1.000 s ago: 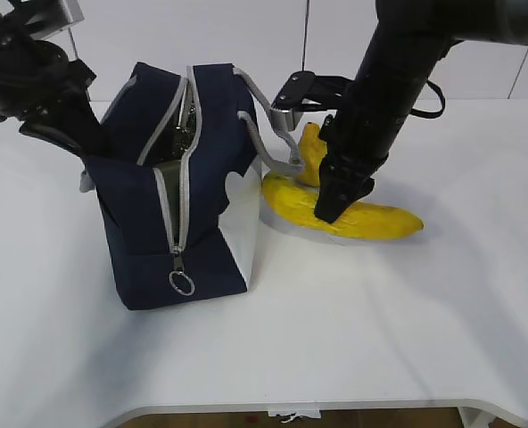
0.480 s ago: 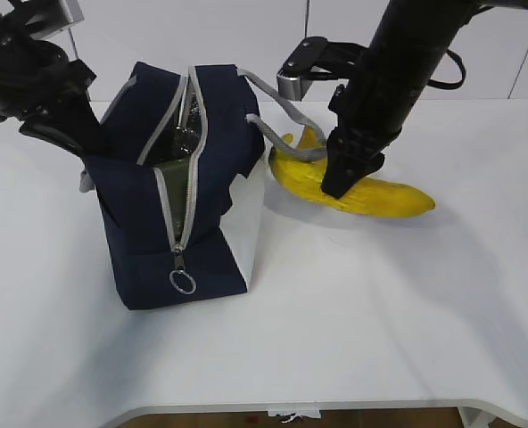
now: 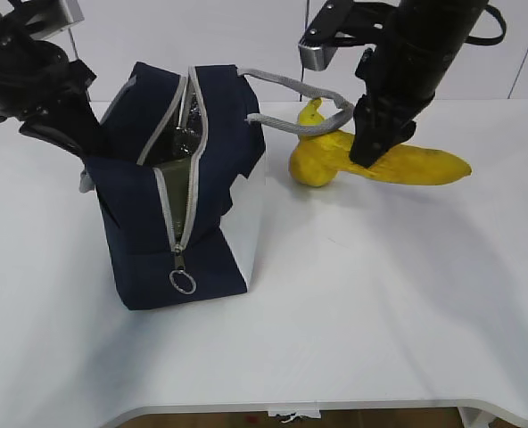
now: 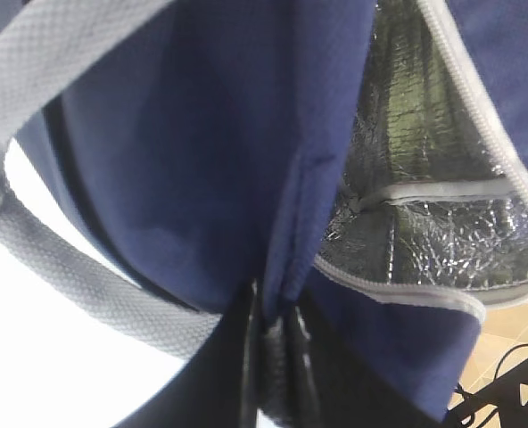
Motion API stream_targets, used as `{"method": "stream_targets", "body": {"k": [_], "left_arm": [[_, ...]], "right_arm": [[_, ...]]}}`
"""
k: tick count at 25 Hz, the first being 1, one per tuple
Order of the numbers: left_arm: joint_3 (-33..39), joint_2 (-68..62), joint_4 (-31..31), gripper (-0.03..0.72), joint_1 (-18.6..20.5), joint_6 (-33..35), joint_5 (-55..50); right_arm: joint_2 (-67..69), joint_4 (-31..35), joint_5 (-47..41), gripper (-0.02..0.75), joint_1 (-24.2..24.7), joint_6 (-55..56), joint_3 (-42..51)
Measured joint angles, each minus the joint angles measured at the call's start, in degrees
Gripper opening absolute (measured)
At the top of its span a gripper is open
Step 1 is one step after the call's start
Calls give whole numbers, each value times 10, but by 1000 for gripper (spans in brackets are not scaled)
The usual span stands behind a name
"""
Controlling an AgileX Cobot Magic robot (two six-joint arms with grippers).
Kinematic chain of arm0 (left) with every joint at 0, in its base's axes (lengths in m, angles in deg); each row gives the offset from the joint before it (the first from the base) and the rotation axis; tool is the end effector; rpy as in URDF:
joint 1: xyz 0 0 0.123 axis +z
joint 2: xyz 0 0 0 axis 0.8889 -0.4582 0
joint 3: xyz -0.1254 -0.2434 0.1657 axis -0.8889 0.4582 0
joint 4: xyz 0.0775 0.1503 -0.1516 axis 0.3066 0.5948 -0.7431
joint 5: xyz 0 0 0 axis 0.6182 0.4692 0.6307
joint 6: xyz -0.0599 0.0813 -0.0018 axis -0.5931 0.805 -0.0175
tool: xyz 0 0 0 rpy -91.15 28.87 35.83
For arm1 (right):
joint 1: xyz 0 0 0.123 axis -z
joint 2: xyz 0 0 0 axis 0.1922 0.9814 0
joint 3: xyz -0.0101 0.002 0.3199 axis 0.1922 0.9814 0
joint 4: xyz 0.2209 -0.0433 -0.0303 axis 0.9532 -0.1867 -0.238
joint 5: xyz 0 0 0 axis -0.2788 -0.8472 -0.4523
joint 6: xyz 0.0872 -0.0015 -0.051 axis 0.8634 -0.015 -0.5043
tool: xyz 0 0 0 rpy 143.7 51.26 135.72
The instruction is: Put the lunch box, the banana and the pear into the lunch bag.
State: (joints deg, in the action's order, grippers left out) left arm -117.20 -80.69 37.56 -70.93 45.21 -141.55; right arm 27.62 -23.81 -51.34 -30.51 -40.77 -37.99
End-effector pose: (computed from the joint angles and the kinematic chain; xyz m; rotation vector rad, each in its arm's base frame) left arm 0.3529 -0.1029 0.3138 0.5404 2.7682 -0.7650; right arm 0.3698 0.1373 0.3252 -1.5429 2.3952 -0.0030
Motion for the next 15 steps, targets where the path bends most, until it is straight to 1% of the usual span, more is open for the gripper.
{"method": "stream_targets", "body": {"k": [4, 8, 11, 15], "left_arm": [[0, 0, 0, 15, 0, 0, 0], [0, 0, 0, 15, 0, 0, 0], [0, 0, 0, 15, 0, 0, 0], [0, 0, 0, 15, 0, 0, 0]], "right_arm": [[-11, -39, -1, 275, 0, 13, 0], [-17, -97, -4, 275, 0, 36, 0], [-24, -148, -4, 275, 0, 55, 0], [-31, -219, -4, 275, 0, 112, 0]]}}
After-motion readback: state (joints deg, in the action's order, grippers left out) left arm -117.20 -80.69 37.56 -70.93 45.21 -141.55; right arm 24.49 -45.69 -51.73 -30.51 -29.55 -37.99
